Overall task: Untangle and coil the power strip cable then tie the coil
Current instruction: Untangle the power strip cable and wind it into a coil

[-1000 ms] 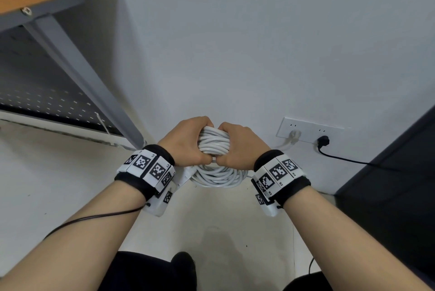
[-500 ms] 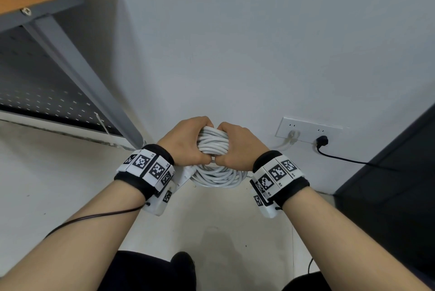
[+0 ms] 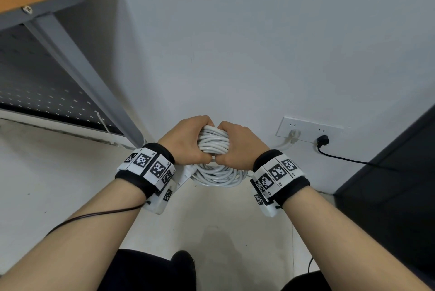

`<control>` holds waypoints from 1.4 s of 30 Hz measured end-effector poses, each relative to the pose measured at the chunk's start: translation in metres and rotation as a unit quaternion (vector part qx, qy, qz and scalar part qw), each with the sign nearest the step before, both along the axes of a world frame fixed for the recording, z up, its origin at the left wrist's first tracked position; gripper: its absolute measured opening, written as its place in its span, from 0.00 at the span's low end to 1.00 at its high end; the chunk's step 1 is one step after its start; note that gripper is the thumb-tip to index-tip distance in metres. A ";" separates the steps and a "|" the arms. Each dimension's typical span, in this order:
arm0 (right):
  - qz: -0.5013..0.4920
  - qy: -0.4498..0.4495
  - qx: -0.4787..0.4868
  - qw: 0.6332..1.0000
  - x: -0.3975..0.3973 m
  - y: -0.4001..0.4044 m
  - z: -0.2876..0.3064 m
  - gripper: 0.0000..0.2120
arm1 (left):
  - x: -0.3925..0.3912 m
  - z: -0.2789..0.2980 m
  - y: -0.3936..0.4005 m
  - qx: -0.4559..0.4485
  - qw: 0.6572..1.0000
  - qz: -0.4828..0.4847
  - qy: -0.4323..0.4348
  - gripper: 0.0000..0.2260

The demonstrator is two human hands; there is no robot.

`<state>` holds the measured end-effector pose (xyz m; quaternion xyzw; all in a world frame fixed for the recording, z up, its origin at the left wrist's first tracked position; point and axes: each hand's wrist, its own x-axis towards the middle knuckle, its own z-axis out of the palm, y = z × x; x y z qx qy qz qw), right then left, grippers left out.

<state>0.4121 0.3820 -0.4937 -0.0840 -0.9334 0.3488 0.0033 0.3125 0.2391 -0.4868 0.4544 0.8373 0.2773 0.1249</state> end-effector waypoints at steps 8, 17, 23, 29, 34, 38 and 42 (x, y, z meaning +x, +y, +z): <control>0.001 0.001 -0.002 1.000 -0.001 0.000 0.000 0.16 | -0.001 -0.001 0.000 -0.004 1.000 0.002 -0.001 0.21; -0.007 0.006 0.009 1.000 0.001 0.000 0.001 0.16 | 0.001 -0.002 0.002 -0.007 1.000 0.004 0.008 0.20; -0.042 0.020 -0.002 0.999 0.007 0.005 0.002 0.13 | 0.007 -0.002 0.015 -0.023 0.998 -0.006 0.057 0.18; -0.066 -0.003 -0.008 0.998 0.009 0.008 0.000 0.14 | 0.005 -0.004 0.024 -0.029 0.999 -0.013 0.032 0.18; 0.018 -0.052 -0.078 0.995 0.011 0.031 0.011 0.20 | -0.002 -0.003 0.024 -0.010 0.999 -0.004 0.044 0.18; -0.098 0.000 -0.231 0.968 0.014 0.083 0.008 0.13 | -0.008 -0.006 0.022 0.001 0.999 0.016 0.036 0.18; -0.300 -0.009 -0.222 0.928 0.010 0.135 -0.021 0.05 | -0.010 -0.010 0.023 -0.005 0.999 0.015 0.033 0.19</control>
